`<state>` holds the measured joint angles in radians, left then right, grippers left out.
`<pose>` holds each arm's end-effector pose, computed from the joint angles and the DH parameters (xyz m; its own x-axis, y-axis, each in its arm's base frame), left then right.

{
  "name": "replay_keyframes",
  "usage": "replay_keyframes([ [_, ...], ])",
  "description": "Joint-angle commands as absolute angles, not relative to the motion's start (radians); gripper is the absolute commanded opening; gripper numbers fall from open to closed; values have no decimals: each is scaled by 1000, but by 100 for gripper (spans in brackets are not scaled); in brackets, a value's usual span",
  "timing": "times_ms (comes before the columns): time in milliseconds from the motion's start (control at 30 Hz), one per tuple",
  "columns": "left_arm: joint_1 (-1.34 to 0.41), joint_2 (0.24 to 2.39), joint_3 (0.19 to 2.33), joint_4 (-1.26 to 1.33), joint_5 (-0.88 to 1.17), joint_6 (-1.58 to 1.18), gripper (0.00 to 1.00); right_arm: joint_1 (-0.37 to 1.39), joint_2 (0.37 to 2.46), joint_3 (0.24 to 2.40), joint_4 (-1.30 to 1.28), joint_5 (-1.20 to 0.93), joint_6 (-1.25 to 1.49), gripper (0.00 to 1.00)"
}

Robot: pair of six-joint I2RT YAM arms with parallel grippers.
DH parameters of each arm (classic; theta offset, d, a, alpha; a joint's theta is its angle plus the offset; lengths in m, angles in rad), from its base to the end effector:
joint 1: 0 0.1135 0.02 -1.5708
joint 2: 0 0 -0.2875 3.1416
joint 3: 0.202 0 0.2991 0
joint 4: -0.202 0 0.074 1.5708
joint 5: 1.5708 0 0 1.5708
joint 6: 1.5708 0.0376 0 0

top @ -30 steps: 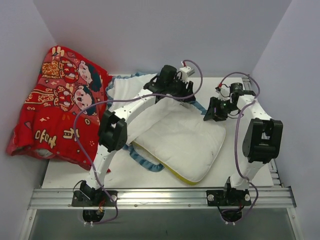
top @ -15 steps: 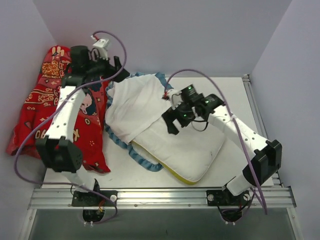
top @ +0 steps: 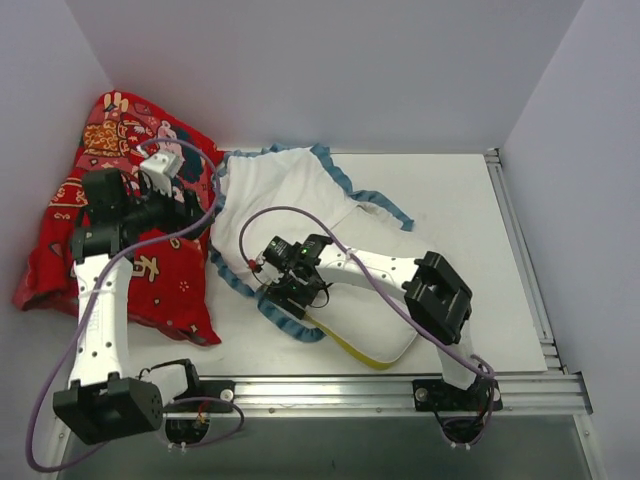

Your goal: Put the pillow into the pillowcase

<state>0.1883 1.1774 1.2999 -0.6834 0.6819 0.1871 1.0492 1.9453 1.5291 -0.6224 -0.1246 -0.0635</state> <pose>0.2801 0.0293 0.4195 -0.4429 0.0626 -0.8944 0.4695 0.8660 -0.1719 0.2321 0.4132 0.2216 -0.3719 -0.7735 -0.5132 -0.9172 0.3914 0.0747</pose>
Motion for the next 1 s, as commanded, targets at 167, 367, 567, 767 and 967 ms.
replay_keyframes([
  [167,186,908,1065,-1126,813,950,95,830,1933,1601,-635,-260,-15,0],
  [367,-134,724,786,-1113,650,1243,97,807,1882,1585,-630,-432,-60,0],
  [567,-651,738,571,-620,295,1076,97,802,1876,1563,-630,-474,-51,0],
  [767,-810,992,538,-280,178,1081,97,796,1864,1559,-632,-505,-41,0],
  [967,-815,1216,538,-109,187,1156,96,790,1833,1531,-632,-528,-44,0],
])
